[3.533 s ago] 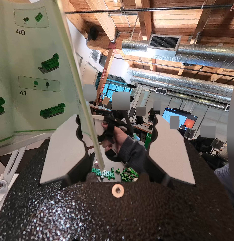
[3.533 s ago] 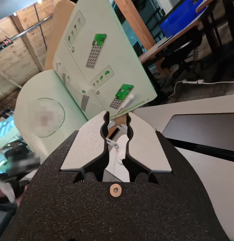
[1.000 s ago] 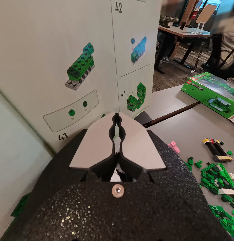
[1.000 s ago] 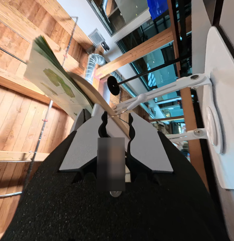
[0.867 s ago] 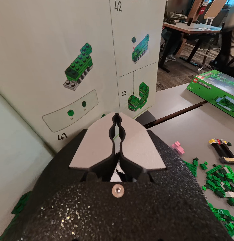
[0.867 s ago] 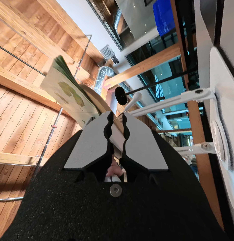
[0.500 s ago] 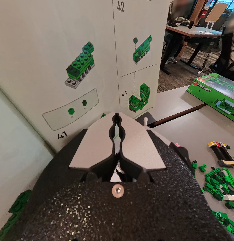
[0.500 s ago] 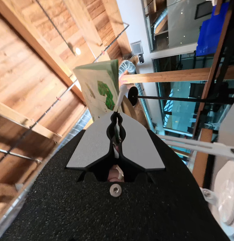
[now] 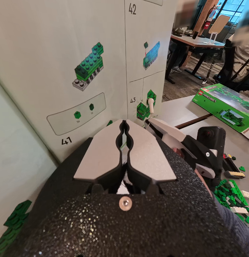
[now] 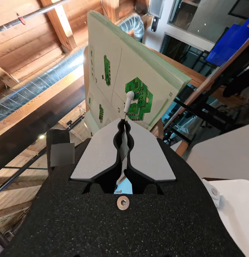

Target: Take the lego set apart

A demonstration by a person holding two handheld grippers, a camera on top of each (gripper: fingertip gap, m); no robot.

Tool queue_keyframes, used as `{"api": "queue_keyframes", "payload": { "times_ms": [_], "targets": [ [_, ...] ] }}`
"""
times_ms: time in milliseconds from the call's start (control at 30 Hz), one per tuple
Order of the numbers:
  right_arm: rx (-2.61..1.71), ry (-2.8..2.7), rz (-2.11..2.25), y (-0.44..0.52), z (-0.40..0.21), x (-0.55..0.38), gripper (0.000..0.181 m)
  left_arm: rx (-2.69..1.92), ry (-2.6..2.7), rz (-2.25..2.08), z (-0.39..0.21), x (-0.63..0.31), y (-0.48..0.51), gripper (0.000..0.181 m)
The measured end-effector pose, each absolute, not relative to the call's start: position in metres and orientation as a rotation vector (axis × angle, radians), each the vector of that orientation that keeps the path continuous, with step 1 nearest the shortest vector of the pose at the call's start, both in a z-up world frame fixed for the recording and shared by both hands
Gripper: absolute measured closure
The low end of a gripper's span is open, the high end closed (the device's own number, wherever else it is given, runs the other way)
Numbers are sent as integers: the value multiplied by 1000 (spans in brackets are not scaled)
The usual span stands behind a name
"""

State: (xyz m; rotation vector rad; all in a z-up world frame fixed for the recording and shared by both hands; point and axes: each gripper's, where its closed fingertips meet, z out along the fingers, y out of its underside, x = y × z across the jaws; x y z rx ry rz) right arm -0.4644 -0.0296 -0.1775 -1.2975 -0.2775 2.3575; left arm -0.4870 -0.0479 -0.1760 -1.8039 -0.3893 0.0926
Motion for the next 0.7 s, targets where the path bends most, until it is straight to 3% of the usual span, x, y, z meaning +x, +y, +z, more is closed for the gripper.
{"api": "queue_keyframes", "payload": {
  "times_ms": [33,400,567,700],
  "targets": [
    [-1319,-285,2354,-30,-177,-464,180,-1797,-389,91,-176,-487,-48,181],
    [-1450,-479,1868,-16,-189,-386,163,-1681,-379,31,-167,-444,-80,181],
    [-1280,-727,1554,-2,-138,-297,158,-1690,-237,64,-174,-371,-108,181],
    [-1254,-983,1328,10,-138,-226,151,-1830,-36,127,-210,-306,-132,181]
  ]
}}
